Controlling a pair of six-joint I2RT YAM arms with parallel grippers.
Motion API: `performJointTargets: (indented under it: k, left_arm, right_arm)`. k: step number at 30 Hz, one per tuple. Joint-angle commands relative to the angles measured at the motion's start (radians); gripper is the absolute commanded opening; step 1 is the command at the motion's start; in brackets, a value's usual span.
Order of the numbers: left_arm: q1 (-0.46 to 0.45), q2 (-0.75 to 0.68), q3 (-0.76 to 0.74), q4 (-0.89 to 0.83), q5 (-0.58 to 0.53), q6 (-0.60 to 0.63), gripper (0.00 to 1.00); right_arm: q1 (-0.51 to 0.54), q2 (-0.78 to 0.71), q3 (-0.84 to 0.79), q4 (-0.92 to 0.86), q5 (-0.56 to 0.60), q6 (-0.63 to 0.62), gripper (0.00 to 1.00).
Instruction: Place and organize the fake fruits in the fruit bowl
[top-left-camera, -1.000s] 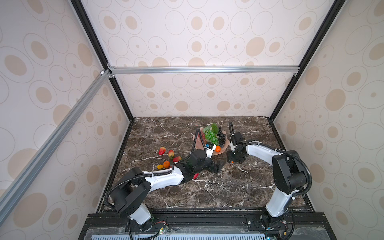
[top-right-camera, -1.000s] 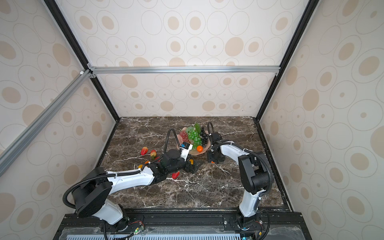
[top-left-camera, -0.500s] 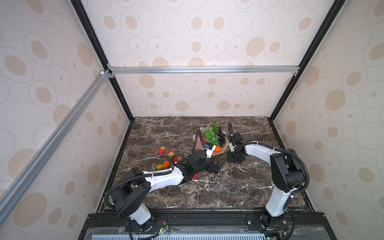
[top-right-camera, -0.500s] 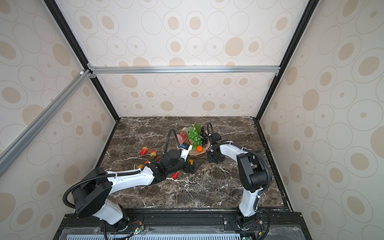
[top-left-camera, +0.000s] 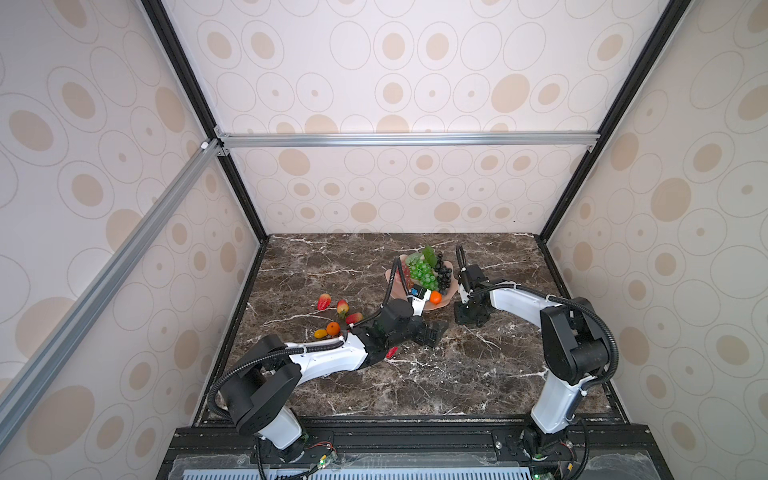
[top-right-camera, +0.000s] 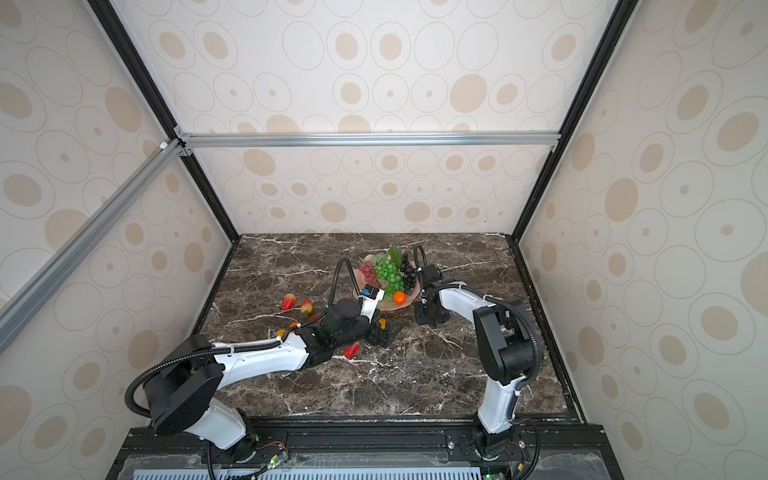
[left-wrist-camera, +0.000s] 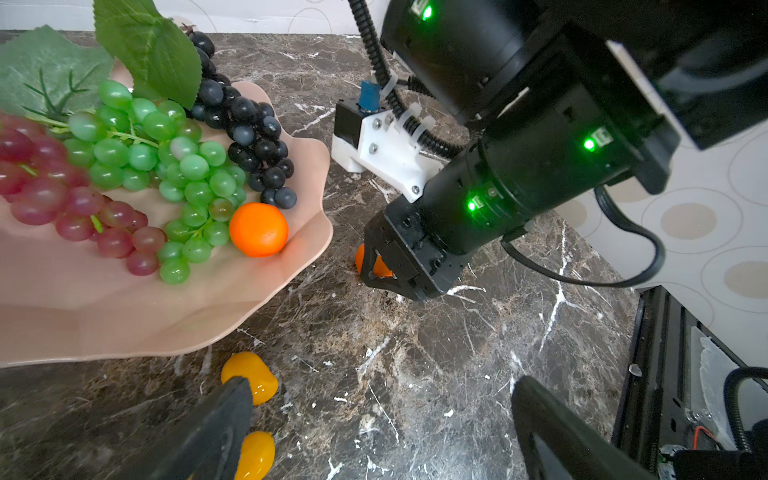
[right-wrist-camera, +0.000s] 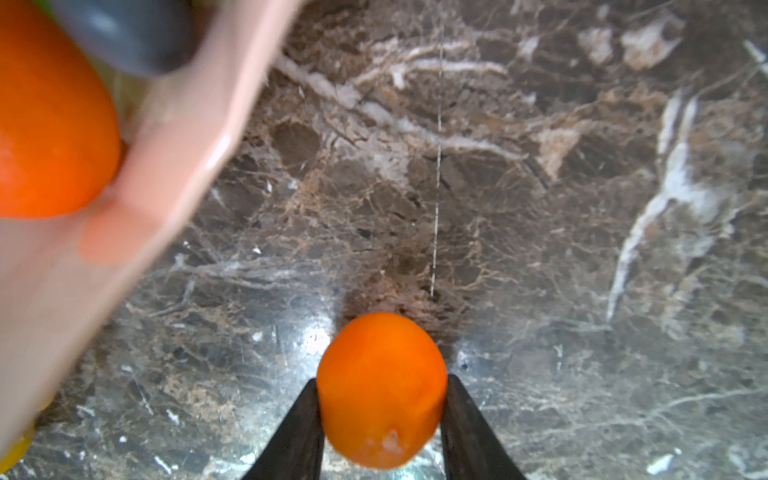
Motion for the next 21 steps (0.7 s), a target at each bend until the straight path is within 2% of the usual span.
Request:
performJointTargets:
  k: [1, 11, 17, 21]
  left_arm:
    - [0.006, -0.048, 0.015, 0.014, -0.029, -0.005, 0.98]
    - [0.082, -0.038, 0.005, 0.046, 0.007, -0.082, 0.98]
    - [0.127, -0.013, 0.022, 0.041, 0.005, -0.138, 0.98]
    - [0.143, -0.002, 0.039, 0.041, 0.011, -0.150, 0.98]
  right_arm:
    - [-0.005, -0.076, -0.031, -0.032, 0.024, 0.002, 0.43]
    - [-0.004, -0.214, -0.075, -0.085, 0.078, -0.002, 0.43]
    - [-0.005, -0.258, -0.021, -0.113, 0.038, -0.033, 0.43]
    - [-0.003, -0.229, 0.052, -0.141, 0.018, -0.050, 0.43]
